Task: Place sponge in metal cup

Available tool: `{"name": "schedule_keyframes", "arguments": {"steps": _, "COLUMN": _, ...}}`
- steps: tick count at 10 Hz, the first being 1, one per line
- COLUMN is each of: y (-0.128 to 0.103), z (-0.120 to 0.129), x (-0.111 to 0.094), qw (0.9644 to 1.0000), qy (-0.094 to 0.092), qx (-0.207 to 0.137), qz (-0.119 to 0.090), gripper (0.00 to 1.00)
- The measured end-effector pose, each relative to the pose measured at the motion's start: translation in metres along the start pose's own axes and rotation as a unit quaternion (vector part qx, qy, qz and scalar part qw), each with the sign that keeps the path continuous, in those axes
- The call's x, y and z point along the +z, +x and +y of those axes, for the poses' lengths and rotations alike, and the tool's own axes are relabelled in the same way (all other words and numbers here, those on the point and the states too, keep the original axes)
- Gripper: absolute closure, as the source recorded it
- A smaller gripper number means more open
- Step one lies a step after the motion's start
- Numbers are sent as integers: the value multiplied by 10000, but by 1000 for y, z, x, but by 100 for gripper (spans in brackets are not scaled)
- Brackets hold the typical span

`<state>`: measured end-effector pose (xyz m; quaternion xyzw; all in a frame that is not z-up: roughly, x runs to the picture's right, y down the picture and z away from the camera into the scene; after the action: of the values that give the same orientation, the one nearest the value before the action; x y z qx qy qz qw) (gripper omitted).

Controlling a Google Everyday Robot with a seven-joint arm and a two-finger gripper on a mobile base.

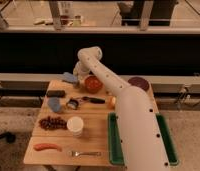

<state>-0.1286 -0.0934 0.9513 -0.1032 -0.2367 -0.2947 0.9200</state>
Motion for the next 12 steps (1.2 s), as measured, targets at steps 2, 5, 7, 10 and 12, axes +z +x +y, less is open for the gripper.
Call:
{"name": "schedule_keyframes", "arguments": {"steps": 2, "y": 4, "z": -1, "x": 3, "qw": 9999, "qy": -35, "qx": 9, "qz": 94, "gripper": 100}}
{"name": "schedule_keyframes", "arguments": {"steps": 5, "y": 8, "z": -4, "x": 9, "qw": 9998, "qy": -81, "qx": 4, "qz": 202, "gripper": 100}}
{"name": "schedule_keyframes", "arguments": {"steps": 7, "y": 11, "z": -4, "x": 12, "qw": 9996, "qy": -110, "qx": 14, "qz": 248, "gripper": 100}}
{"name": "schedule_keyframes", "arguments": {"steps": 10, "y": 18, "z": -5, "x": 15, "qw": 9994, "qy": -128, "qx": 68, "qz": 320, "gripper": 100}}
{"name": "schedule_keyframes", "arguments": {"steps": 12, "y": 21, "z": -7, "x": 14, "qw": 9992, "qy": -123, "qx": 91, "qz": 378, "gripper": 100}}
